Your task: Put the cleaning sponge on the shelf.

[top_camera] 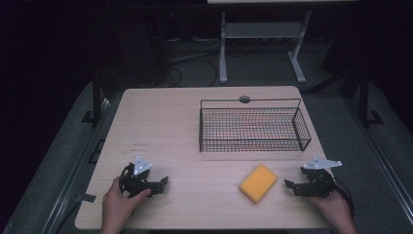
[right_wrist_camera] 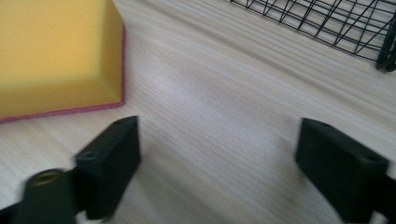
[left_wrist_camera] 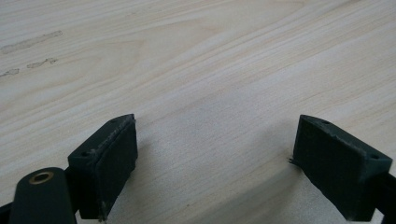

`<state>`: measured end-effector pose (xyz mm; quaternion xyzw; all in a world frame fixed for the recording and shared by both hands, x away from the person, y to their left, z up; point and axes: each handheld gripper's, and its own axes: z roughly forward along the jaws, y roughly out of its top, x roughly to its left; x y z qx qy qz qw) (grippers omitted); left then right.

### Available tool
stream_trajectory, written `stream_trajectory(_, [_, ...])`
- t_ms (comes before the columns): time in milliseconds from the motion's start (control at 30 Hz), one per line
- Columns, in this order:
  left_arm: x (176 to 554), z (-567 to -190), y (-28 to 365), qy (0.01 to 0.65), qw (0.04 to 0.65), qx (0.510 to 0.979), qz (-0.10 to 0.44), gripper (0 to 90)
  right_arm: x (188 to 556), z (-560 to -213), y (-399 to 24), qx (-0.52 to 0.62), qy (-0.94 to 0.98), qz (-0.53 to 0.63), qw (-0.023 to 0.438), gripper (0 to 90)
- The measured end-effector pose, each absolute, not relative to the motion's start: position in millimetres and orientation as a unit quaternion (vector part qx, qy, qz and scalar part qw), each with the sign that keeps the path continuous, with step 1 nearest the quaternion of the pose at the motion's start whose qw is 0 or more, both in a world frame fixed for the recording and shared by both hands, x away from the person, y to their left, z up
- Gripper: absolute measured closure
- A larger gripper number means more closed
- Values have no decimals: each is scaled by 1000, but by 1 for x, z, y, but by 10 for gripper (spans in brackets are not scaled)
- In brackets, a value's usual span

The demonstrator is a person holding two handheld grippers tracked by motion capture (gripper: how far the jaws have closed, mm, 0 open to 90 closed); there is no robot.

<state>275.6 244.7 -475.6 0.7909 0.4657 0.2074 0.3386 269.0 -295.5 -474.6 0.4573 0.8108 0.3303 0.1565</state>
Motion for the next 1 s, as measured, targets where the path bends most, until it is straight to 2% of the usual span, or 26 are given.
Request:
stream_trajectory(33, [276,-476,245,466,339,791,207,130,269,-475,-295,457,811,330,156,224])
stream_trajectory(133, [276,-476,245,465,338,791,207,130,267,-471,-296,451,817,327,148,308])
stream_trajectory(167, [276,-476,245,466,338,791,207,130,263,-467,-296,453,815,330,144,392])
stream_trajectory(200, [276,-476,245,466,338,791,207,130,263,-467,-296,453,815,330,144,392])
stream_trajectory(233, [276,-476,245,466,338,791,207,130,261,-463,-296,448,815,340,138,489])
stream_trajectory(267, [276,-476,245,466,338,791,207,130,261,-463,-296,448,815,340,138,489])
stream_trajectory(400, [276,-476,245,465,338,791,207,130,259,-458,-295,440,817,353,119,706])
stream_trajectory(533, [276,-476,245,465,338,791,207,130,258,-455,-294,430,819,364,104,879])
stream_trajectory(1000, [276,-476,245,465,338,791,207,130,262,-455,-275,397,840,362,78,895])
